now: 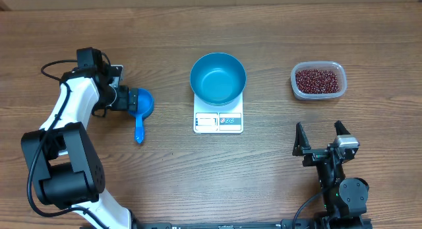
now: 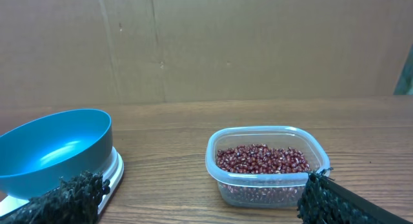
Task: Scoop item into bowl and weigh 150g on scale
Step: 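Close the left gripper on the blue scoop's rim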
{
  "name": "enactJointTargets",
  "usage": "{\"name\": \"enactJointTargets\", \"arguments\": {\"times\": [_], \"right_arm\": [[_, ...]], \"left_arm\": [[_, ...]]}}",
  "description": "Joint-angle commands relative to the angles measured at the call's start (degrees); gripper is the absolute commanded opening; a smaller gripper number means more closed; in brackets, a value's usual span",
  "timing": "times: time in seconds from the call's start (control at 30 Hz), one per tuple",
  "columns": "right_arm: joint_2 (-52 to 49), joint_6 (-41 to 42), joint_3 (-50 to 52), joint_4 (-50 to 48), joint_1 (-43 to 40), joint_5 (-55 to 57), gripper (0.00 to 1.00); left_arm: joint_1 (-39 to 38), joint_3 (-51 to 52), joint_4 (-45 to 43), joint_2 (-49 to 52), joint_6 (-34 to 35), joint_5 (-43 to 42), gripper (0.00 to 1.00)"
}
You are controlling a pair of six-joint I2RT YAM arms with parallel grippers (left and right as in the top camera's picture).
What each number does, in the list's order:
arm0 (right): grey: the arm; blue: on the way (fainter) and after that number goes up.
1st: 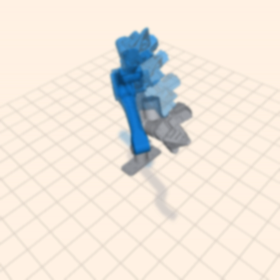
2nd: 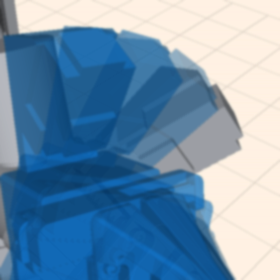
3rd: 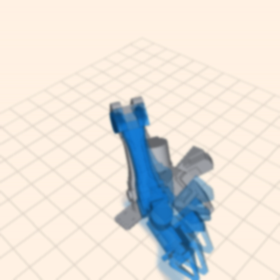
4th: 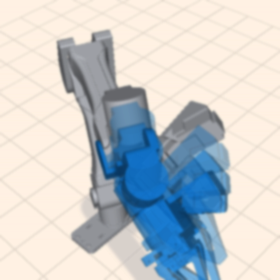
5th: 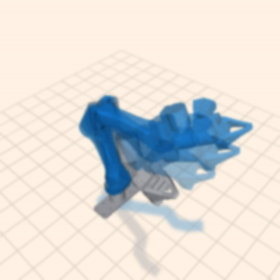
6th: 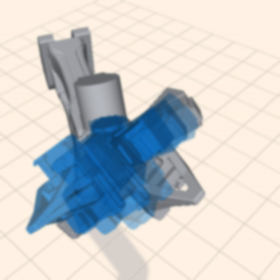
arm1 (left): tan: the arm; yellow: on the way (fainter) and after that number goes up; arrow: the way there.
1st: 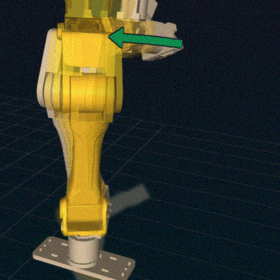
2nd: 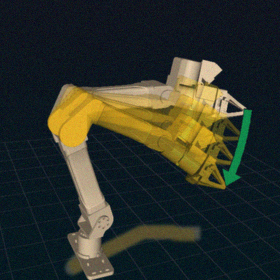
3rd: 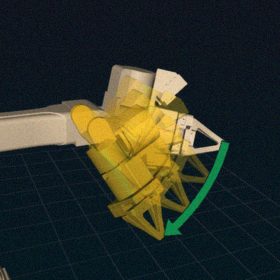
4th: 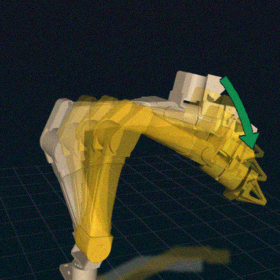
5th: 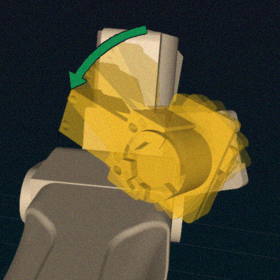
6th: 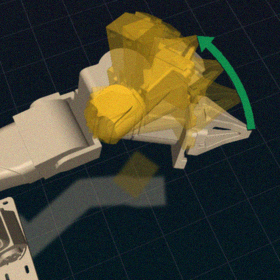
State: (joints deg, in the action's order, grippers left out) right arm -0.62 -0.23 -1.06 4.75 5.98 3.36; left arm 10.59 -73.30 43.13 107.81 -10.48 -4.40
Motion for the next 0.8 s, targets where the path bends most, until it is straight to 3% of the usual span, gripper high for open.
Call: {"name": "enactJointTargets", "arguments": {"times": [0.0, 0.77], "right_arm": [[0.46, -0.28, 0.61, -0.20, -0.33, 0.02, 1.00], [0.46, -0.28, 0.61, -0.22, -0.33, 0.00, 1.00]], "left_arm": [[-0.46, 0.74, -0.66, 0.68, 0.85, 0.37, 1.00], [-0.50, 3.93, -3.50, 1.62, 0.87, 0.35, 1.00]]}}
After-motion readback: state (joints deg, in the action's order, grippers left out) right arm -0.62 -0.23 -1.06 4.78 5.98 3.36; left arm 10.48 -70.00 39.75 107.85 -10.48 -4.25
